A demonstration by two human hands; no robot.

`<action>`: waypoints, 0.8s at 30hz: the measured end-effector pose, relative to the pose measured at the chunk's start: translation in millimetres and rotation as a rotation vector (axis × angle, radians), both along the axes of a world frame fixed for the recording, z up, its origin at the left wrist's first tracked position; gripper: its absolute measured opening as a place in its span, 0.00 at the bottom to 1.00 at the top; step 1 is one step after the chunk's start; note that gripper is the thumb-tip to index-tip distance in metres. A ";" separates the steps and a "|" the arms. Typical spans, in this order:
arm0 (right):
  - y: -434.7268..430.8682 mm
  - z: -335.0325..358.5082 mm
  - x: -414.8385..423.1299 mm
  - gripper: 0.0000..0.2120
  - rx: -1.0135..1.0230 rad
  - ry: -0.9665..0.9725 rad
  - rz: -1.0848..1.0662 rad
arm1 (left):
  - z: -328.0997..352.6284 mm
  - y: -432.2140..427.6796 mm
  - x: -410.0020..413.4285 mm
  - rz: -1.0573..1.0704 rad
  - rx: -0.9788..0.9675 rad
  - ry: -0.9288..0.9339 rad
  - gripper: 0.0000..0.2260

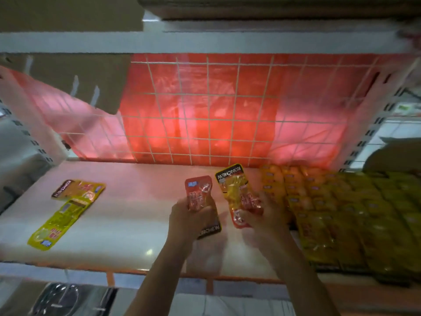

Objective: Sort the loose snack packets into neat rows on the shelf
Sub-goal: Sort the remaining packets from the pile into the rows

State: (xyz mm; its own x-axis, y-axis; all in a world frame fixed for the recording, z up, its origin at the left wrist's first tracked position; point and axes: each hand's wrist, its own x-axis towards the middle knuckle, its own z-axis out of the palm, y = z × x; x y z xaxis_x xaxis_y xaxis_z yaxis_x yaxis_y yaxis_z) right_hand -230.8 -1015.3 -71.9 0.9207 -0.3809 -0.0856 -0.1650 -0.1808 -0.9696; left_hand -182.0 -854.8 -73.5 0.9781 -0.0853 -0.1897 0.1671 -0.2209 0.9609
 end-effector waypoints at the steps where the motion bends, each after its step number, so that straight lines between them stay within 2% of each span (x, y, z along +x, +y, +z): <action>1: -11.7 0.5 -8.0 0.19 0.007 -0.006 -0.058 | 3.7 -9.0 -2.8 -0.032 -0.047 -0.002 0.05; 5: -60.4 10.4 -45.2 0.16 0.000 -0.078 -0.242 | 13.0 -48.0 -13.0 -0.114 -0.112 -0.036 0.11; 8: -99.0 11.7 -78.4 0.09 0.082 -0.135 -0.379 | 16.0 -84.6 -31.4 -0.164 -0.132 -0.071 0.15; 12: -153.3 18.1 -129.7 0.07 0.237 -0.243 -0.485 | 13.4 -138.4 -69.7 -0.240 -0.169 -0.117 0.07; 14: -184.0 19.0 -160.4 0.05 0.393 -0.309 -0.536 | 16.0 -172.1 -94.9 -0.289 -0.188 -0.139 0.05; 15: -199.8 19.2 -177.2 0.06 0.458 -0.342 -0.534 | 17.3 -191.3 -108.6 -0.309 -0.197 -0.143 0.04; 16: -217.9 18.1 -193.0 0.12 0.490 -0.366 -0.500 | 20.4 -211.6 -123.9 -0.328 -0.193 -0.147 0.02; 18: -255.1 16.2 -223.9 0.29 0.535 -0.387 -0.441 | 23.4 -253.5 -155.9 -0.371 -0.204 -0.121 0.06; 20: -289.4 13.9 -255.3 0.34 0.573 -0.383 -0.441 | 22.9 -294.5 -186.4 -0.427 -0.235 -0.072 0.07; 22: -322.5 12.8 -284.9 0.29 0.631 -0.396 -0.426 | 19.8 -335.7 -213.9 -0.461 -0.242 -0.030 0.05; 24: -356.3 10.6 -313.3 0.17 0.662 -0.389 -0.434 | 19.9 -374.7 -239.6 -0.509 -0.236 -0.003 0.06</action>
State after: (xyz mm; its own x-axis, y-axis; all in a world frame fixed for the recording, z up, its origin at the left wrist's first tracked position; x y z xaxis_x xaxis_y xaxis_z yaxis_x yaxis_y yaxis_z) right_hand -544.0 -1371.6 -61.2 0.7158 -0.6874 -0.1234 0.2748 0.4396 -0.8551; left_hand -421.7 -1229.5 -53.6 0.8031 -0.5864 -0.1059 0.0931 -0.0521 0.9943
